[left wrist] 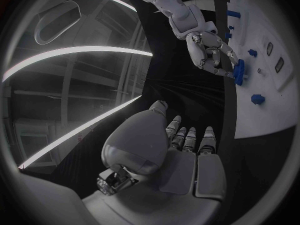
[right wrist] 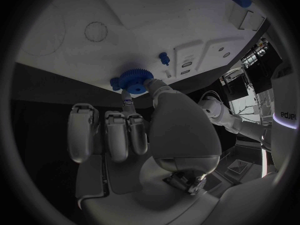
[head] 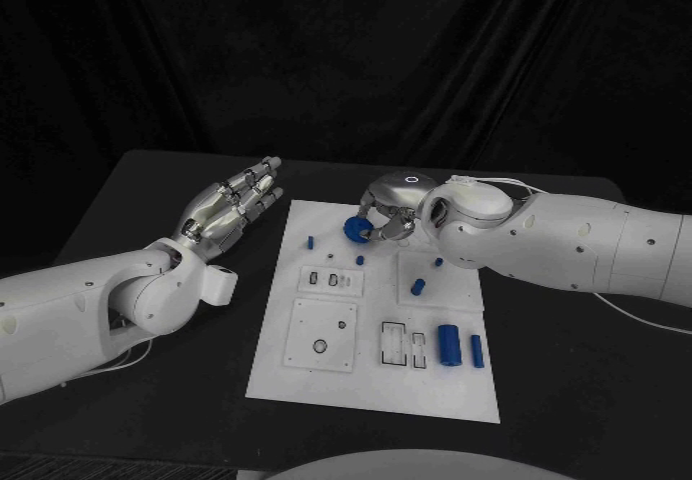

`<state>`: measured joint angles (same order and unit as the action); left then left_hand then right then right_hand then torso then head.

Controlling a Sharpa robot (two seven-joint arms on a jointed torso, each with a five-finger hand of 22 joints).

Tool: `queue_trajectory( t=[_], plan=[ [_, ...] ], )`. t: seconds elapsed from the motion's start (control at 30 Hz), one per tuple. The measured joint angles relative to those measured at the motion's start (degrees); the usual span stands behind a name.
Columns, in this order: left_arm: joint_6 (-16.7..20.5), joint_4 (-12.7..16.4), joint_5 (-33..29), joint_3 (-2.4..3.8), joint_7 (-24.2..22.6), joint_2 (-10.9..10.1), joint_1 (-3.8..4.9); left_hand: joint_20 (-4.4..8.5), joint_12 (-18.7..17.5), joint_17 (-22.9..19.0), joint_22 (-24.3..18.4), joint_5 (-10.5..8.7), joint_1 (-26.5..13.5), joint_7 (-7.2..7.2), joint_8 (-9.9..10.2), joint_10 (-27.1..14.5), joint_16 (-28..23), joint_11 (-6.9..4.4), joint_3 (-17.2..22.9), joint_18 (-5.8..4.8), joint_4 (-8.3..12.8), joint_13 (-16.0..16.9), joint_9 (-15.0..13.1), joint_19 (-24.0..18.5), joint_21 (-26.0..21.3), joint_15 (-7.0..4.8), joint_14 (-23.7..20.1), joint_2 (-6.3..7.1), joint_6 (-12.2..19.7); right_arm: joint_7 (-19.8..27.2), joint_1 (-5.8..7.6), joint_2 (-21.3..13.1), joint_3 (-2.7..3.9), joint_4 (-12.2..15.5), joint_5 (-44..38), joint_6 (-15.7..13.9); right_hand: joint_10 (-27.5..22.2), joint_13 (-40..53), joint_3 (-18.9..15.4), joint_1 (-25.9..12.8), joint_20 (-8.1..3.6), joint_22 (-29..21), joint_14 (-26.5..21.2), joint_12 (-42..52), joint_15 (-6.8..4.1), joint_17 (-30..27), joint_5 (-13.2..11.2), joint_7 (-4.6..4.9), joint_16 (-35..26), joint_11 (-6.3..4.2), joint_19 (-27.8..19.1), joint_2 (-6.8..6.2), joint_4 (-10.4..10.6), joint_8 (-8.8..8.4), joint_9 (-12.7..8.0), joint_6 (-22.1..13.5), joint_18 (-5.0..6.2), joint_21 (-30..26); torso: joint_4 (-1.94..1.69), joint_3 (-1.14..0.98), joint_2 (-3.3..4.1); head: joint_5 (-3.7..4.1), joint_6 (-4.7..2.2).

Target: Assemble the parts on the task board

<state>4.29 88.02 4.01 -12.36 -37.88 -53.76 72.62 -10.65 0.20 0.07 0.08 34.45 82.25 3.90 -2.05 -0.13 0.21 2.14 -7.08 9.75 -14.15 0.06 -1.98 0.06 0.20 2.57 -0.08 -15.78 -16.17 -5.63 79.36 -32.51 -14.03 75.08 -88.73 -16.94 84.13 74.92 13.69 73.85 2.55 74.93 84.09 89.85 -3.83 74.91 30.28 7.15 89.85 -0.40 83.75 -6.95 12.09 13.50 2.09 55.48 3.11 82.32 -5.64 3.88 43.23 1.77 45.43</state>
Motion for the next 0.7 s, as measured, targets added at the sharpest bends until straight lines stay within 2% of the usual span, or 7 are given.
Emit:
queue_trajectory(
  t=[0.33, 0.4, 0.43, 0.47, 0.53, 0.57, 0.7],
  plan=[
    [-0.2, -0.2, 0.0, 0.0, 0.2, 0.4, 0.0, -0.2, 0.0, 0.0, 0.0, 0.0, 0.0, 0.0, 0.0, 0.0, 0.0, 0.0, 0.0, 0.0, 0.0, 0.0, 0.0, -0.2, 0.0, 0.21, 0.2, 0.0, 0.0, -0.1, 0.04, 1.6, 0.07, -1.5, 0.0, 0.5, -0.2, 0.0, 0.5, 0.3, 0.21, 0.0, -0.2, 0.0, 0.2, 0.0, -1.5, -0.13, 0.0, 0.21, 0.2, -0.19, -0.5, -1.24, 0.5, 0.1, 0.01, -0.2, 0.04, 0.0, -0.01, 0.15, 0.07],
    [-0.3, -0.3, 0.0, 0.0, 0.2, 0.4, 0.0, -0.2, 0.0, 0.0, 0.0, 0.0, 0.0, 0.0, 0.0, 0.0, 0.0, 0.0, 0.0, 0.0, 0.0, 0.0, 0.0, -0.2, 0.0, 0.21, 0.2, 0.0, 0.0, -0.1, 0.04, 1.9, 0.05, -1.7, 0.0, 0.7, -0.2, 0.0, 0.5, 0.4, 0.21, 0.0, -0.2, 0.0, 0.2, 0.0, -2.4, -0.52, 0.0, 0.21, 0.2, -0.12, -0.5, -2.04, 2.6, -0.2, 0.01, -0.8, 0.04, -0.01, -0.02, 0.12, 0.09],
    [-0.3, -0.3, 0.0, 0.0, 0.2, 0.4, 0.0, -0.2, 0.0, 0.0, 0.0, 0.0, 0.0, 0.0, 0.0, 0.0, 0.0, 0.0, 0.0, 0.0, 0.0, 0.0, 0.0, -0.2, 0.0, 0.21, 0.2, 0.0, 0.0, -0.2, 0.04, 2.0, 0.04, -1.8, 0.0, 0.8, -0.2, 0.0, 0.5, 0.4, 0.21, 0.0, -0.2, 0.0, 0.2, 0.0, -3.4, -0.88, 0.0, 0.21, 0.2, -0.12, -0.5, -2.71, 8.8, -0.6, 0.01, -1.1, 0.04, -0.01, -0.02, 0.11, 0.12],
    [-0.4, -0.3, 0.0, 0.0, 0.2, 0.4, 0.0, -0.2, 0.0, 0.0, 0.0, 0.0, 0.0, 0.0, 0.0, 0.0, 0.0, 0.0, 0.0, 0.0, 0.0, 0.0, 0.0, -0.2, 0.0, 0.2, 0.2, 0.0, 0.0, -0.2, 0.04, 2.1, 0.04, -1.9, 0.0, 0.9, -0.2, 0.0, 0.5, 0.4, 0.39, 0.0, -0.2, 0.0, 0.2, 0.0, -4.6, -1.39, 0.0, 0.2, 0.0, -0.12, -0.5, -3.41, 11.8, -1.1, 0.01, -1.5, 0.06, -0.02, -0.03, 0.06, 0.15],
    [-0.5, -0.3, 0.0, 0.0, 0.3, 0.4, 0.0, -0.2, 0.0, 0.0, 0.0, 0.0, 0.0, 0.0, 0.0, 0.0, 0.0, 0.0, 0.0, 0.0, 0.0, 0.0, 0.0, -0.2, 0.0, 0.2, 0.2, 0.0, 0.0, -0.3, 0.04, 2.2, 0.04, -2.1, 0.0, 1.1, -0.2, 0.0, 0.5, 0.4, 0.81, 0.0, -0.2, 0.0, 0.21, 0.0, -7.9, -2.26, 0.0, 0.2, -0.4, -0.1, -0.5, -4.89, 13.2, -2.7, 0.01, -2.4, 0.08, -0.02, -0.03, 0.02, 0.19],
    [-0.5, -0.3, 0.0, 0.0, 0.3, 0.5, 0.0, -0.2, 0.0, 0.0, 0.0, 0.0, 0.0, 0.0, 0.0, 0.0, 0.0, 0.0, 0.0, 0.0, 0.0, 0.0, 0.0, -0.2, 0.0, 0.2, 0.2, 0.0, 0.0, -0.3, 0.03, 2.2, 0.02, -2.1, 0.0, 1.2, -0.2, 0.0, 0.4, 0.8, 0.76, 0.0, -0.1, 0.0, 0.35, 0.0, -9.8, -2.21, 0.0, 0.2, -0.8, 0.33, -0.4, -5.74, 13.3, -4.1, 0.01, -2.9, 0.1, -0.03, -0.03, -0.01, 0.22],
    [-0.7, -0.4, 0.0, 0.0, 0.4, 0.5, 0.0, -0.41, 0.0, 0.0, 0.0, 0.0, 0.0, 0.0, 0.0, 0.0, 0.0, 0.0, 0.2, 0.0, 0.2, 0.0, 0.0, 0.0, 0.0, 0.2, 0.2, 0.0, 0.0, -0.4, 0.01, 2.4, 0.0, -2.2, 0.0, 1.7, -0.2, 0.0, 0.0, 0.8, 0.73, 0.0, 0.0, 0.0, 0.36, 0.0, -11.8, -2.27, 0.0, 0.2, -0.9, 0.33, -0.5, -7.51, 12.1, -6.6, 0.01, -3.4, 0.12, -0.04, -0.05, -0.1, 0.3]
  ],
)
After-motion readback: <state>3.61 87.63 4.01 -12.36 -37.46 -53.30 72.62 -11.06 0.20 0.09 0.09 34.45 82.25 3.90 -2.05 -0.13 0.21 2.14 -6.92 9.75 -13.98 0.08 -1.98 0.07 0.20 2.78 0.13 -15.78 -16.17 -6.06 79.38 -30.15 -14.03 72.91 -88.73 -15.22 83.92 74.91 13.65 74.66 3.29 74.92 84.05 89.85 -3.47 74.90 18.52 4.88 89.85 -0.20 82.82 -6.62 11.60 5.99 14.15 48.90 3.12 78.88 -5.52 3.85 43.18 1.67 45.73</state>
